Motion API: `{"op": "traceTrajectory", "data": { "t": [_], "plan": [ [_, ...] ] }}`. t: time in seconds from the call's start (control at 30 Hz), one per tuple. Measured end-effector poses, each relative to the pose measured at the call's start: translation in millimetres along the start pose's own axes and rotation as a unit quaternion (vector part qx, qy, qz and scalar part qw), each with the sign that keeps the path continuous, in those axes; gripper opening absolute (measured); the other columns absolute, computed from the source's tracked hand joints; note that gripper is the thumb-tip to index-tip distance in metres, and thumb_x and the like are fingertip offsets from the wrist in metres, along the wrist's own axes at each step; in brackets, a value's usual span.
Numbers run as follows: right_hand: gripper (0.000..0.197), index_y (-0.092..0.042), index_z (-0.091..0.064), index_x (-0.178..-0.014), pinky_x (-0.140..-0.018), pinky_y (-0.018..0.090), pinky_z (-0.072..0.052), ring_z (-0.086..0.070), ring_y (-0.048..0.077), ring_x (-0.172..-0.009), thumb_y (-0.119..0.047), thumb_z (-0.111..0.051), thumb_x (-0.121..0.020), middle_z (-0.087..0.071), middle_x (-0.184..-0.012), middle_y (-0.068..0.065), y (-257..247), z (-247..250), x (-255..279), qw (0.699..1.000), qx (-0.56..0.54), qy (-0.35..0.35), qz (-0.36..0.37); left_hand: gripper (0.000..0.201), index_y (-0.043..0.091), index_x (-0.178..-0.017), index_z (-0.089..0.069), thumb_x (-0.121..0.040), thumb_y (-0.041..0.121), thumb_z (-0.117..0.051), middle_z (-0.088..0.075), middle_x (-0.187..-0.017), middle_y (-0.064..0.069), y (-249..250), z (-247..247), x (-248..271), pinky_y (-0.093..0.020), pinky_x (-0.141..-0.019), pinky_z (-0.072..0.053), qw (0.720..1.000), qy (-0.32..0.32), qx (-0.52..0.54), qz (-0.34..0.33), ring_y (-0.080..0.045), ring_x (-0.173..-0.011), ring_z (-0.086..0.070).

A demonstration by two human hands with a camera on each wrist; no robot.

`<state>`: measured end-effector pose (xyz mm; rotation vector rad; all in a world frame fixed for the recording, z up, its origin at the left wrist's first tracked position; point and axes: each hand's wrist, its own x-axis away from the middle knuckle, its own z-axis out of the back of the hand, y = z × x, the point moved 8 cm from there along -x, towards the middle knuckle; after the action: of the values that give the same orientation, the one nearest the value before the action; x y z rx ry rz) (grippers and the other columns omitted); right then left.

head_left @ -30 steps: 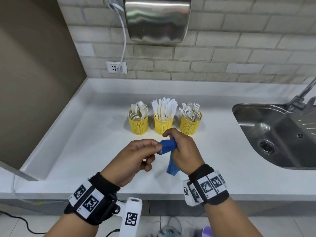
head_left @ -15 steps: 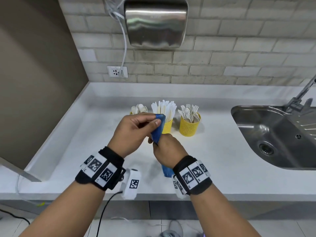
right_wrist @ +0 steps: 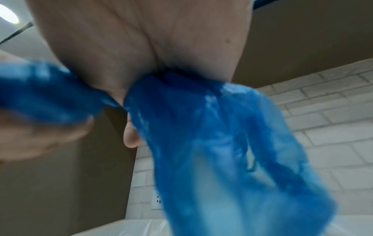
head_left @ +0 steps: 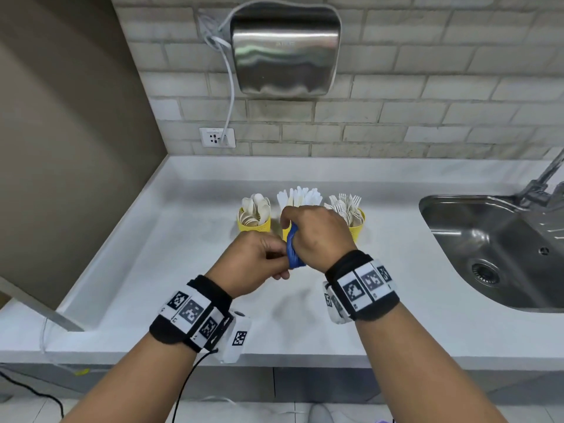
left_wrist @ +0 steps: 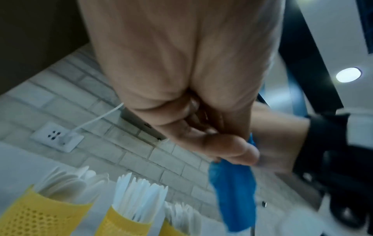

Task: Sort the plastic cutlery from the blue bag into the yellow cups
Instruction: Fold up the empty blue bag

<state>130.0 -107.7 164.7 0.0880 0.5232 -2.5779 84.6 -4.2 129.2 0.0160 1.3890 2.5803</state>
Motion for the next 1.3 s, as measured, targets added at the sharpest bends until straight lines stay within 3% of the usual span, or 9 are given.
{"op": "traceTrajectory", "data": {
  "t": [0.17, 0.27, 0.33, 0.5, 0.67, 0.87, 1.03, 1.17, 1.3],
  "plan": [
    [0.039, -0.027, -0.066, -0.101, -0.073, 0.040, -0.053, -0.061, 0.029, -0.088, -0.008, -0.046, -0.073, -0.062, -0.086, -0.004, 4, -7, -16, 0.993, -0.115, -0.032, -0.025, 0.017, 0.019, -0.077, -0.082, -0.082, 0.003, -0.082, -0.049, -0.099, 0.005, -5, 24, -2, -0.019, -0.075, -0.045, 0.988, 0.089, 0.103, -0.076, -0.006, -0.085, -0.052],
    [0.030, -0.033, -0.058, -0.100, -0.074, 0.044, -0.057, -0.064, 0.030, -0.087, -0.018, -0.047, -0.077, -0.068, -0.094, 0.001, -4, -18, -20, 0.994, -0.085, -0.068, 0.005, 0.005, 0.019, -0.085, -0.083, -0.082, 0.022, -0.081, -0.057, -0.118, 0.004, 3, 33, -1, -0.026, -0.085, -0.052, 0.970, 0.124, 0.183, -0.103, -0.019, -0.094, -0.056],
    [0.028, -0.029, -0.061, -0.104, -0.076, 0.044, -0.058, -0.066, 0.029, -0.086, -0.018, -0.045, -0.084, -0.070, -0.095, 0.003, -13, -25, -22, 0.992, -0.093, -0.083, 0.010, 0.013, 0.008, -0.093, -0.082, -0.085, 0.018, -0.078, -0.066, -0.126, 0.001, 8, 38, -4, -0.030, -0.096, -0.054, 0.961, 0.144, 0.207, -0.111, -0.020, -0.110, -0.064],
    [0.017, -0.016, -0.054, -0.095, -0.076, 0.041, -0.053, -0.064, 0.039, -0.088, -0.023, -0.041, -0.102, -0.063, -0.092, 0.012, -18, -21, -22, 0.995, -0.056, -0.083, -0.001, 0.012, 0.010, -0.100, -0.082, -0.090, 0.012, -0.076, -0.079, -0.104, -0.004, 10, 60, -2, -0.031, -0.092, -0.056, 0.945, 0.270, 0.149, -0.111, -0.019, -0.103, -0.073],
    [0.018, -0.025, -0.049, -0.103, -0.091, 0.044, -0.041, -0.052, 0.032, -0.078, -0.010, -0.044, -0.094, -0.056, -0.083, 0.000, -27, -2, -13, 0.992, 0.085, -0.068, 0.064, 0.011, 0.020, -0.089, -0.084, -0.092, 0.015, -0.074, -0.078, -0.091, 0.002, -10, 74, 0, -0.017, -0.080, -0.052, 0.931, 0.359, 0.055, -0.020, -0.006, -0.086, -0.071],
    [0.039, -0.028, -0.060, -0.119, -0.095, 0.047, -0.036, -0.054, 0.023, -0.110, -0.006, -0.048, -0.090, -0.064, -0.110, -0.008, -34, 32, -19, 0.980, 0.164, 0.034, 0.103, 0.016, 0.021, -0.073, -0.080, -0.085, 0.014, -0.071, -0.073, -0.069, -0.004, -17, 62, -9, -0.033, -0.069, -0.052, 0.968, 0.236, 0.013, 0.079, -0.025, -0.070, -0.065],
    [0.051, -0.019, -0.057, -0.125, -0.078, 0.039, -0.050, -0.060, 0.035, -0.090, -0.005, -0.067, -0.076, -0.065, -0.105, 0.003, -28, 29, -26, 0.994, -0.021, 0.002, 0.111, 0.014, 0.010, -0.076, -0.079, -0.087, 0.005, -0.072, -0.067, -0.071, -0.017, 8, 42, -6, -0.034, -0.072, -0.045, 0.995, 0.047, 0.082, 0.038, -0.016, -0.068, -0.053],
    [0.044, -0.013, -0.056, -0.116, -0.061, 0.025, -0.039, -0.048, 0.018, -0.067, -0.005, -0.068, -0.075, -0.053, -0.078, -0.006, -29, 21, -24, 0.977, -0.146, 0.006, 0.155, 0.009, 0.004, -0.084, -0.079, -0.090, 0.000, -0.074, -0.067, -0.081, -0.013, 25, 40, 4, -0.029, -0.073, -0.044, 0.985, 0.064, 0.159, -0.028, -0.017, -0.077, -0.055],
    [0.026, -0.008, -0.051, -0.100, -0.062, 0.033, -0.042, -0.053, 0.023, -0.071, 0.010, -0.056, -0.083, -0.058, -0.081, 0.008, -35, -11, -28, 0.970, -0.194, -0.063, 0.130, 0.011, 0.010, -0.089, -0.080, -0.086, 0.001, -0.076, -0.053, -0.105, -0.007, 17, 51, 9, -0.023, -0.077, -0.046, 0.971, 0.164, 0.172, -0.033, -0.014, -0.089, -0.053]
  ]
}}
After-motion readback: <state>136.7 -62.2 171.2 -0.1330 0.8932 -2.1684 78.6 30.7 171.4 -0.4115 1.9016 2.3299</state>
